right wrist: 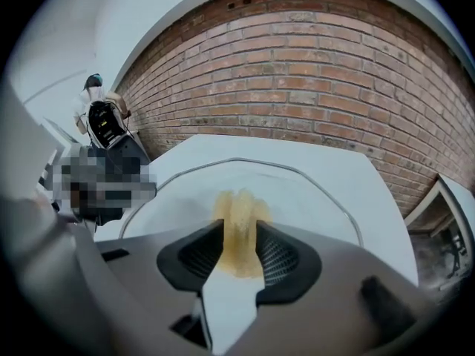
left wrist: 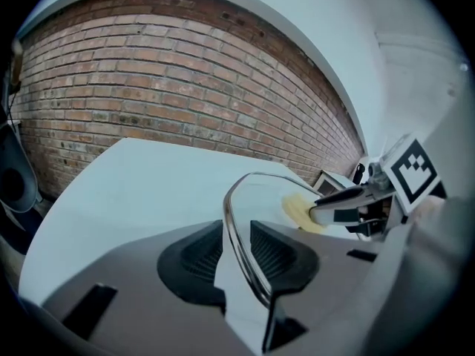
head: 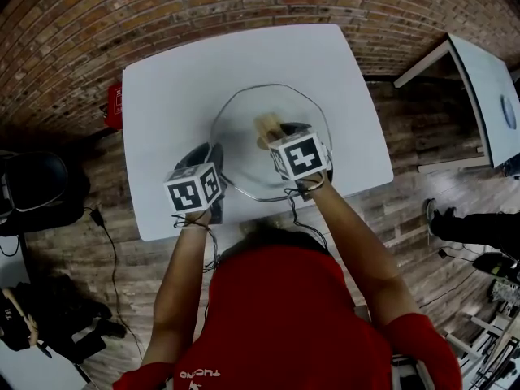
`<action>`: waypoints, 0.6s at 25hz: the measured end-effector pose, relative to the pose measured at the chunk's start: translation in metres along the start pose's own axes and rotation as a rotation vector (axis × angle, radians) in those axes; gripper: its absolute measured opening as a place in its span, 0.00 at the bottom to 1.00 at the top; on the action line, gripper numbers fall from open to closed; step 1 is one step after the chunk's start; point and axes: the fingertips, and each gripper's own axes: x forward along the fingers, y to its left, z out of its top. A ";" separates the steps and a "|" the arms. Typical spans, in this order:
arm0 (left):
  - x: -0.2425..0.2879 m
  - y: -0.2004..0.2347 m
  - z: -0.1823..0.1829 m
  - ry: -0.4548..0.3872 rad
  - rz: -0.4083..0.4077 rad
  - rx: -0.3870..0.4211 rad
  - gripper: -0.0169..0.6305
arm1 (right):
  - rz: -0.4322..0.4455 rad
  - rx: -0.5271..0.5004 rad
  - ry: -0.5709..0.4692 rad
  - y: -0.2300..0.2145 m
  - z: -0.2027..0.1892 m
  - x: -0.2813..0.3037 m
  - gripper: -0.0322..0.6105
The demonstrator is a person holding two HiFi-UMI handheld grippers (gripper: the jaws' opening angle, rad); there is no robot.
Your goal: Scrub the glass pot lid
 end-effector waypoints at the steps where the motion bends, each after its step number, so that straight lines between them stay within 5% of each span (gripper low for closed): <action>1: -0.002 0.000 0.001 -0.008 -0.004 0.007 0.20 | 0.006 0.002 -0.010 0.000 0.001 -0.004 0.26; 5: -0.026 0.002 0.022 -0.108 0.009 0.027 0.27 | 0.035 -0.006 -0.109 -0.004 0.014 -0.033 0.28; 11: -0.103 -0.038 0.107 -0.495 -0.047 0.165 0.27 | 0.109 -0.098 -0.512 0.007 0.074 -0.120 0.28; 15: -0.140 -0.088 0.139 -0.624 -0.132 0.264 0.21 | 0.149 -0.178 -0.713 0.026 0.102 -0.168 0.24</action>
